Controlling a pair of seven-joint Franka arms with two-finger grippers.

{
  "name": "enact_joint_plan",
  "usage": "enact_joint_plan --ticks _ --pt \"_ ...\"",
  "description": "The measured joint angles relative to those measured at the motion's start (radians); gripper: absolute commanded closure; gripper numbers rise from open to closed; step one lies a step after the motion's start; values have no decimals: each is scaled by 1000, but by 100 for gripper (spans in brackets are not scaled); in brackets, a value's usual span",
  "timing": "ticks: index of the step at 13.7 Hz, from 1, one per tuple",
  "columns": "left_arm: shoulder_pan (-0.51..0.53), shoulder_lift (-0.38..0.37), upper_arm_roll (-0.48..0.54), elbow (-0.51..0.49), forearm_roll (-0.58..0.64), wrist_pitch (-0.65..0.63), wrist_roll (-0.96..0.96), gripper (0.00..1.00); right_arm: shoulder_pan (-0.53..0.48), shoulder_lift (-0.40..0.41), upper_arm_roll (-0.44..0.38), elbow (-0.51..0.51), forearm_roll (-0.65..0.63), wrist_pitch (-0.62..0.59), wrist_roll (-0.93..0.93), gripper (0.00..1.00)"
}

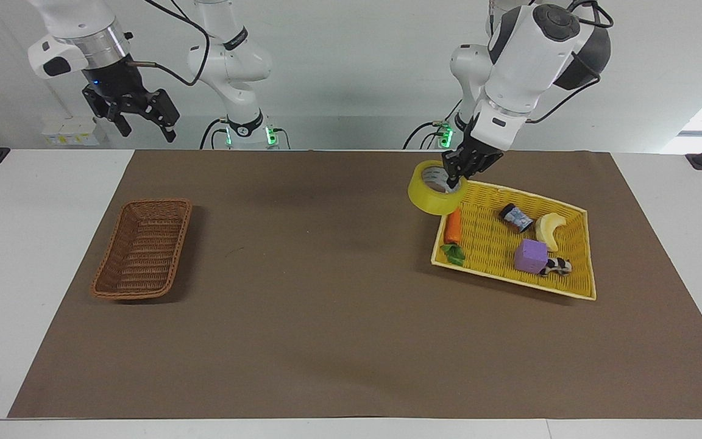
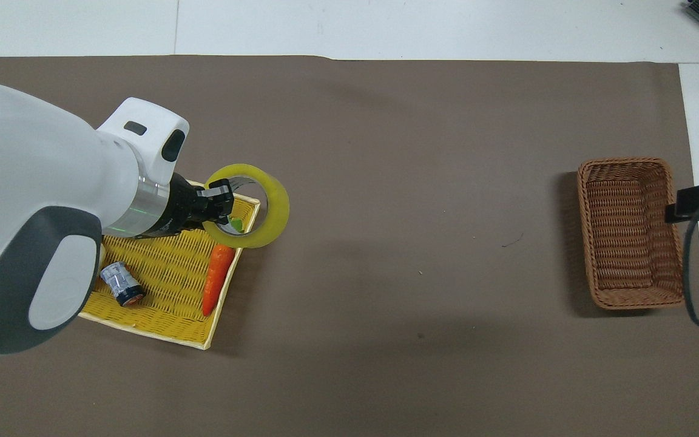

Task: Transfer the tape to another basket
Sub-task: 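Lift the tape roll out of the tray with the left gripper, then carry the tape forward with the left gripper while the right gripper approaches it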

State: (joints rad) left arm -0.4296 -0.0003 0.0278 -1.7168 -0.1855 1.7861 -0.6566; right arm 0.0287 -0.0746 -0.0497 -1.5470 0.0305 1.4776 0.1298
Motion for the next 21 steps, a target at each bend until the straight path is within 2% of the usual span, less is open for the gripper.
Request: enact_joint_plan --ticks 3,6,9,12,15,18,21 --pt "-27 0 0 -2 -37 9 -53 100 108 3 11 -25 41 63 -1 0" --pt "-40 0 0 -3 -60 10 -66 100 146 28 17 -73 162 219 -3 0" --pt "-40 -1 0 -7 -101 16 -67 100 207 64 19 -82 226 272 -3 0" --pt "-56 -2 0 -39 -120 88 -67 100 234 86 21 -86 385 311 -3 0" --pt "-100 3 0 -85 -142 193 -68 100 318 135 23 -91 501 411 14 0" --pt "-141 14 0 -98 -190 273 -69 100 423 196 25 -95 538 532 39 0" --pt "-153 15 7 -107 -206 300 -70 100 436 221 17 -96 536 558 -50 0"
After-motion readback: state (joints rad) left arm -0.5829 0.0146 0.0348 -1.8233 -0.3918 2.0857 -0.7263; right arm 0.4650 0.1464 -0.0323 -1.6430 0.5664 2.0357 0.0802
